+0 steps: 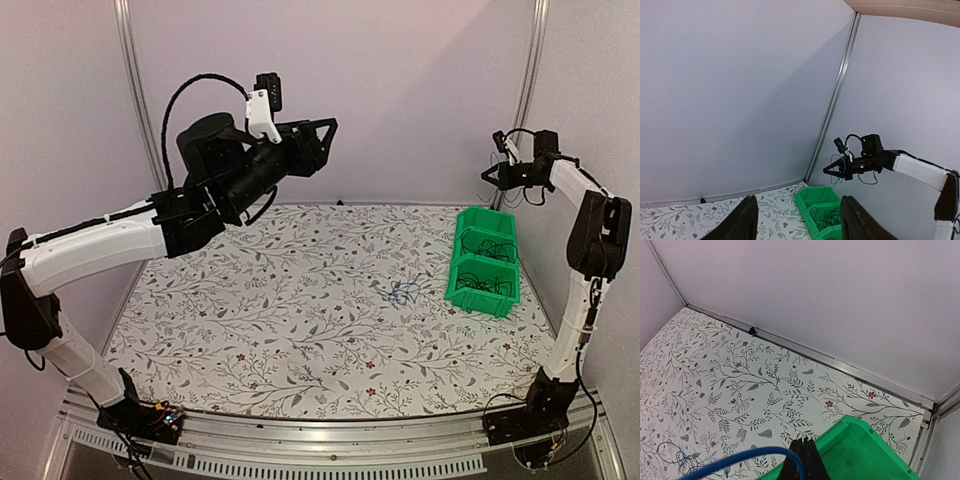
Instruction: Untangle the cables
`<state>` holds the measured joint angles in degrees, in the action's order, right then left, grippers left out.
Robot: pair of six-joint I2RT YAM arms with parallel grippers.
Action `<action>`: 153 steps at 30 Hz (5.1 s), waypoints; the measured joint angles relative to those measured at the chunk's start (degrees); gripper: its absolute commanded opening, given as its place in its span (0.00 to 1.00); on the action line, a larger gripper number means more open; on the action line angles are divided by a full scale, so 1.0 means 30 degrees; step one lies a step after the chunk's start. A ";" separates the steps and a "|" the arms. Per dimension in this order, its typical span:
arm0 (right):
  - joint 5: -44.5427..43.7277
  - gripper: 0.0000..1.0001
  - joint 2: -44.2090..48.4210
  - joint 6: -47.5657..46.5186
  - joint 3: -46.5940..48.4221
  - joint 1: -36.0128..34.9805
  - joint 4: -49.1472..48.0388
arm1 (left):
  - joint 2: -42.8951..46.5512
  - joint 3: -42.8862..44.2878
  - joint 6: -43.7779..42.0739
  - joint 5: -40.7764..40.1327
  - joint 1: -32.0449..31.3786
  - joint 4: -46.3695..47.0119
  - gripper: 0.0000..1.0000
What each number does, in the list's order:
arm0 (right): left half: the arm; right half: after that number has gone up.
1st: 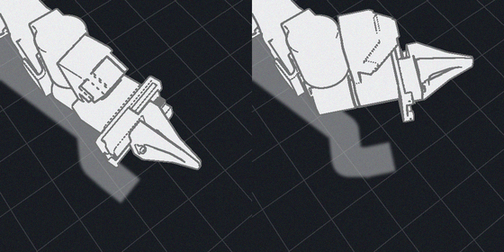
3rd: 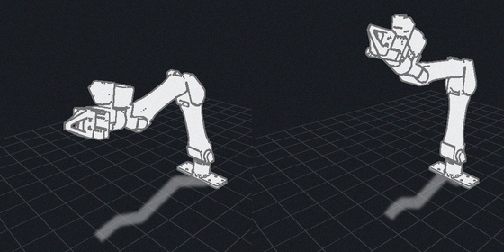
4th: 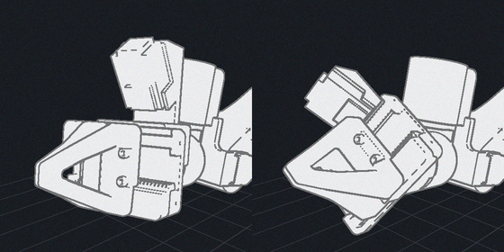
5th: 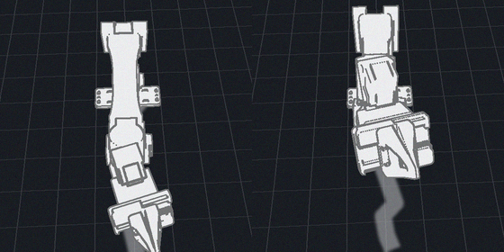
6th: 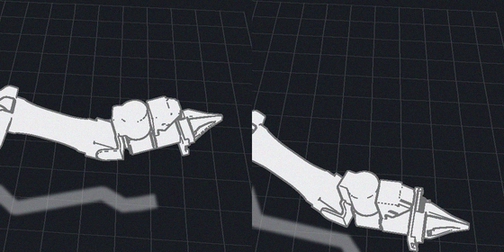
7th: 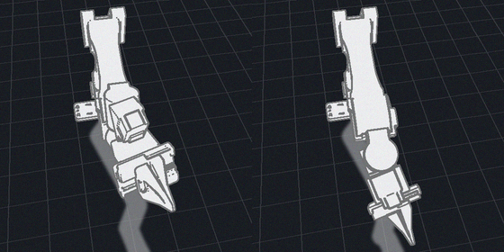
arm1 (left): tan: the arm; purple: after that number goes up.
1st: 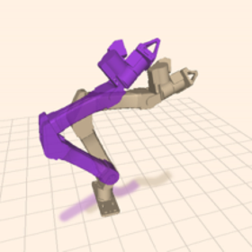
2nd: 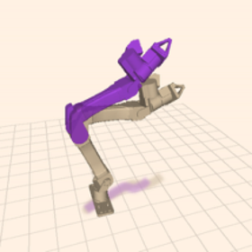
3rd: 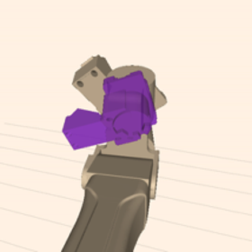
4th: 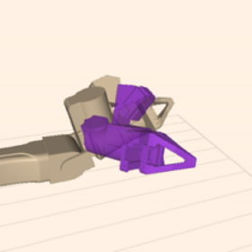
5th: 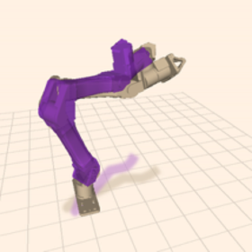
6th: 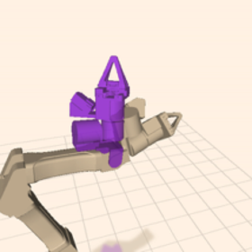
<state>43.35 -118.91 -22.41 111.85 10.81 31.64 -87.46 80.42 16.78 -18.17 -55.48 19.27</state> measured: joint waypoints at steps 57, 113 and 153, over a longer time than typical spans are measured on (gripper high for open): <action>-1.3078 0.66 -0.3592 -0.3322 0.1413 -0.0597 0.6018 | -0.0423 -0.0816 0.0699 0.0408 0.0044 0.0262 0.58; -1.1657 0.37 -0.1785 -0.8357 0.3832 -0.2710 1.0477 | -0.3526 -0.1355 0.0838 0.7351 0.1217 0.0087 0.52; -0.9391 0.00 -0.4648 -0.3242 0.3752 -0.1224 0.9945 | -0.3373 -0.0568 0.0845 0.6339 0.1217 -0.1741 0.51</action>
<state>15.18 -132.86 -32.14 123.11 7.14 61.47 -97.58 78.72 19.31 0.84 -51.83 14.04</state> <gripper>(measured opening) 0.036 0.508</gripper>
